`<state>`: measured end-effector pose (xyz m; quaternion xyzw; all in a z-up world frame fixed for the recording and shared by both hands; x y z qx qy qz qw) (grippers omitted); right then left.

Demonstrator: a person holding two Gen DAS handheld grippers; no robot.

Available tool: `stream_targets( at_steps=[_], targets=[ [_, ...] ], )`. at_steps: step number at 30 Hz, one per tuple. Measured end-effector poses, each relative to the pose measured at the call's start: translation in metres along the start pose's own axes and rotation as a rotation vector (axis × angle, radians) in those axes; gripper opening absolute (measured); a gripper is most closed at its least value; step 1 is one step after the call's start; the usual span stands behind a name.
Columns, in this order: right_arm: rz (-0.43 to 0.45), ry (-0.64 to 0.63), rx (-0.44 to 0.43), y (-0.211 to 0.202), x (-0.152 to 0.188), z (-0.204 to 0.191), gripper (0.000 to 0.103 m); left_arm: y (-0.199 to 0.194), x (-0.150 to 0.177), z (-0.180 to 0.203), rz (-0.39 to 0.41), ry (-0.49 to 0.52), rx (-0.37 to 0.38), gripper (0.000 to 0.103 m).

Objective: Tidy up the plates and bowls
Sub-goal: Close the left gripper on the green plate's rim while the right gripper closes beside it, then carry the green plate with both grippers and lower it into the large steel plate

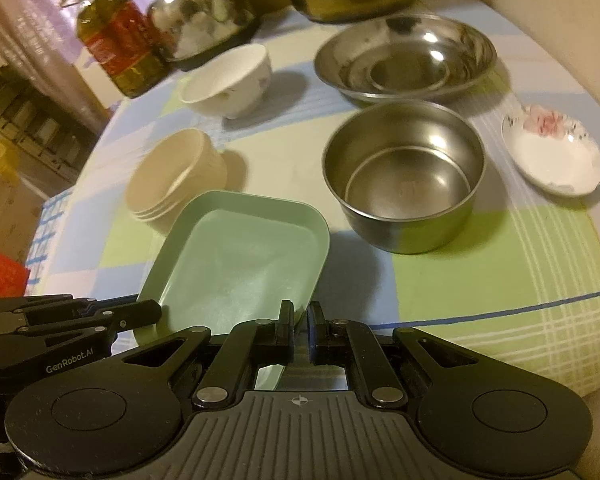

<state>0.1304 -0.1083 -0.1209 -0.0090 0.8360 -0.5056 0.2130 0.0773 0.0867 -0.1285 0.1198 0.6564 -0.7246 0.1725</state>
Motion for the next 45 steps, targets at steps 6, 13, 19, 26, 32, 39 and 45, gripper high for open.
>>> stream_targets(
  at_steps=[6,13,19,26,32,39,45],
  targets=[
    [0.037,-0.043,-0.015,-0.024,0.009,0.0,0.007,-0.024,0.009,0.017,0.053,-0.017,-0.011,0.01],
    [0.081,-0.053,-0.018,-0.053,0.014,0.013,0.007,-0.04,0.005,0.043,0.1,-0.007,-0.003,0.01],
    [0.121,-0.024,0.002,-0.073,0.007,0.03,0.007,-0.044,-0.013,0.069,0.128,0.043,0.016,0.01],
    [0.17,0.024,0.028,-0.087,-0.022,0.051,0.007,-0.036,-0.054,0.086,0.147,0.103,0.046,0.01],
    [0.211,0.068,0.063,-0.084,-0.064,0.069,0.007,-0.017,-0.108,0.09,0.169,0.15,0.08,0.01],
    [0.219,0.113,0.095,-0.059,-0.127,0.089,0.007,0.017,-0.175,0.085,0.172,0.177,0.097,0.01],
    [0.205,0.131,0.118,-0.028,-0.175,0.104,0.007,0.054,-0.22,0.079,0.144,0.178,0.083,0.01]
  ],
)
Point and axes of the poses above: each gripper's, at about its wrist camera, not at the fingertips, and y roughly the way its jaws point, z to its right, x to its underside, the point moved 2 cm from there along y, roughly the way its jaws point, and after that the axes turned 8 degrees about -z, right-handed, at the moved point
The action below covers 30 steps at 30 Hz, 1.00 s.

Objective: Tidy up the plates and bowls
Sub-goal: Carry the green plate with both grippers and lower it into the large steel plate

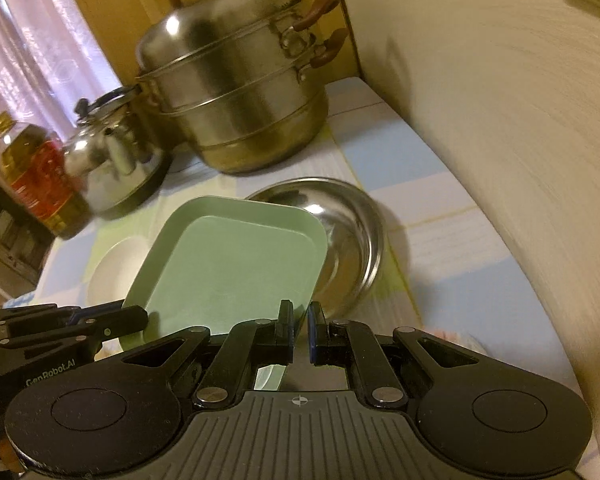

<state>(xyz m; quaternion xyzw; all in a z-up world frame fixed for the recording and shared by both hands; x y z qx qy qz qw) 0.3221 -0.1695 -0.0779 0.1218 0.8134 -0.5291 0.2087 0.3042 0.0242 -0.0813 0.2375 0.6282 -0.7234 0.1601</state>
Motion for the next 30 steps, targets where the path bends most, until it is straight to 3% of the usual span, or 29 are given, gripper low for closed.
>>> stream_targets(
  at_steps=[7,17,28,30],
  targets=[
    [-0.039,0.006,0.031,0.047,-0.027,0.012,0.007,0.047,-0.022,-0.015,-0.059,-0.021,0.002,0.01],
    [-0.101,0.03,0.068,0.094,-0.039,0.031,0.007,0.1,-0.032,-0.025,-0.137,-0.035,0.01,0.011],
    [-0.131,0.066,0.081,0.116,-0.047,0.041,0.007,0.122,-0.038,-0.026,-0.161,-0.018,-0.01,0.011],
    [-0.133,0.068,0.08,0.117,-0.047,0.041,0.007,0.121,-0.038,-0.025,-0.157,-0.016,-0.011,0.017]
  ],
)
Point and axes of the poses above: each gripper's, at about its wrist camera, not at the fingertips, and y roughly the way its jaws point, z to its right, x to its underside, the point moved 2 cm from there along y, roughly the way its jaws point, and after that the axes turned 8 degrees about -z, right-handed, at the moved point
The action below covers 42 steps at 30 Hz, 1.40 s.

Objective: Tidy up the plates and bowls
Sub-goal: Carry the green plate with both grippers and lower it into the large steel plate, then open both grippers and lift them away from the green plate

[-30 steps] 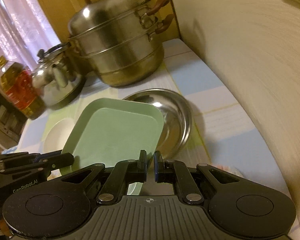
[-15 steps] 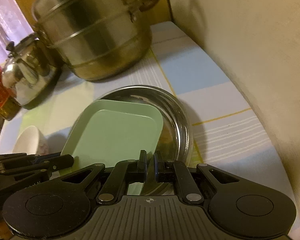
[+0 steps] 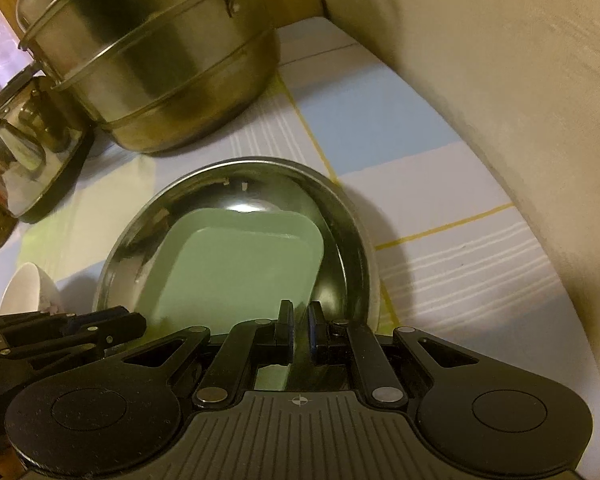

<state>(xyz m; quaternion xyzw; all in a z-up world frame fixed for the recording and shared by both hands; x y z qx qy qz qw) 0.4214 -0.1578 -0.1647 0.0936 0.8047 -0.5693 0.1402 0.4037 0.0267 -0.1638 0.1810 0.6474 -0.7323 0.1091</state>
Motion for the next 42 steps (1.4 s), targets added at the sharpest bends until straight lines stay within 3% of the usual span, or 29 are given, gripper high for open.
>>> stream_targets(
  at_steps=[3,7,13,16,23,31,35,42],
  targets=[
    [0.03,-0.011,-0.007,-0.007,0.001,-0.001,0.01,-0.005,0.0,0.001,0.01,0.0,0.002,0.023],
    [0.074,-0.01,-0.017,-0.023,0.005,-0.002,0.041,-0.018,0.002,0.002,0.023,-0.005,0.006,0.027],
    [0.118,0.006,-0.057,-0.055,0.02,-0.001,0.045,-0.047,0.013,0.01,0.05,0.0,0.008,0.036],
    [0.134,-0.006,-0.067,-0.071,0.032,-0.004,0.049,-0.065,0.022,0.014,0.072,0.005,-0.033,0.045],
    [0.156,0.007,-0.107,-0.107,0.064,-0.007,0.053,-0.11,0.052,0.02,0.099,0.0,-0.1,0.053],
    [0.155,-0.023,-0.131,-0.145,0.111,-0.011,0.058,-0.158,0.098,0.022,0.11,-0.065,-0.071,0.054],
    [0.14,-0.027,-0.152,-0.16,0.134,-0.012,0.068,-0.175,0.125,0.027,0.108,-0.087,-0.084,0.054],
    [0.125,-0.027,-0.183,-0.182,0.172,-0.01,0.073,-0.195,0.172,0.036,0.091,-0.14,-0.113,0.054]
  ],
)
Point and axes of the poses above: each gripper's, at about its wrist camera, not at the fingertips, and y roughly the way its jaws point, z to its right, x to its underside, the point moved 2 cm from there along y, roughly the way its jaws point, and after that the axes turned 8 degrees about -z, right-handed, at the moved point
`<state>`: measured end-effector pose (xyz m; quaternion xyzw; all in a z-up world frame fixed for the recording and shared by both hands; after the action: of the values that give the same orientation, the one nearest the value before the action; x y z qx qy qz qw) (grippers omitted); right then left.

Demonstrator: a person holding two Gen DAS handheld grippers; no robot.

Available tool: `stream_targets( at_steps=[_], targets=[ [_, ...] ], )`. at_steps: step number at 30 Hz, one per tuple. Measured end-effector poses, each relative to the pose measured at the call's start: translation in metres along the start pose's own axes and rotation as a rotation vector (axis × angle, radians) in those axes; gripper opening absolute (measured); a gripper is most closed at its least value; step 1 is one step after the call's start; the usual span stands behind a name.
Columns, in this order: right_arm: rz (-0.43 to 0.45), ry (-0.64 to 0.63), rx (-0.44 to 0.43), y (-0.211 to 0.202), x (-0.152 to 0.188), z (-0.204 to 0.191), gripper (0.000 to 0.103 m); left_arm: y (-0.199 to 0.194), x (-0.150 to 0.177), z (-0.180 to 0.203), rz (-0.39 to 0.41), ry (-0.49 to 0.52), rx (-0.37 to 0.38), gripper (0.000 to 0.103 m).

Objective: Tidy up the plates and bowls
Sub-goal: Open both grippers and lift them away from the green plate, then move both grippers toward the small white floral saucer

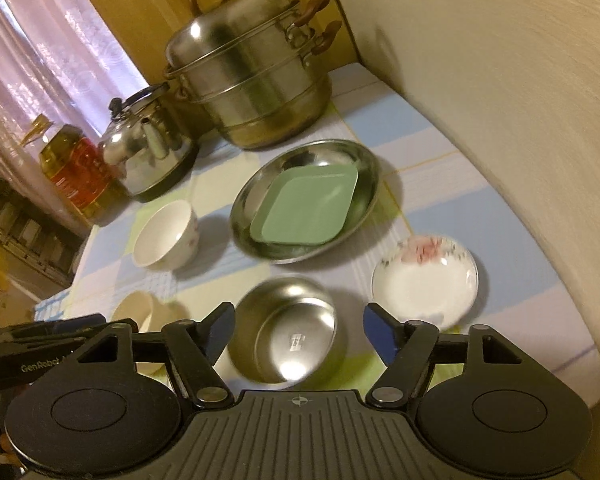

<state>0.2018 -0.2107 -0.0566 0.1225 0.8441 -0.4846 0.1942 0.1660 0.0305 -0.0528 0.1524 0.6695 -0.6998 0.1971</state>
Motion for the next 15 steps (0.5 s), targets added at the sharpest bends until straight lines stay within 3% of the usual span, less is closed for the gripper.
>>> stream_targets(
  at_steps=[15],
  targets=[
    [-0.021,-0.055,0.005,-0.027,0.053,0.003,0.078,-0.024,0.06,0.012,-0.031,-0.05,-0.018,0.054]
  ],
)
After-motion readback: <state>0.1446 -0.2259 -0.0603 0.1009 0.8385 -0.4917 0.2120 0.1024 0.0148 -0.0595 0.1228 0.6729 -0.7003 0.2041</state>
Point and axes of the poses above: each gripper's, at about its wrist camera, not at the fingertips, and y roughly the way its jaws point, z to its right, x to its underside, the point moved 2 cm from there along y, roughly the way its jaws point, and after that the axes turned 8 degrees about -z, right-handed, at the moved point
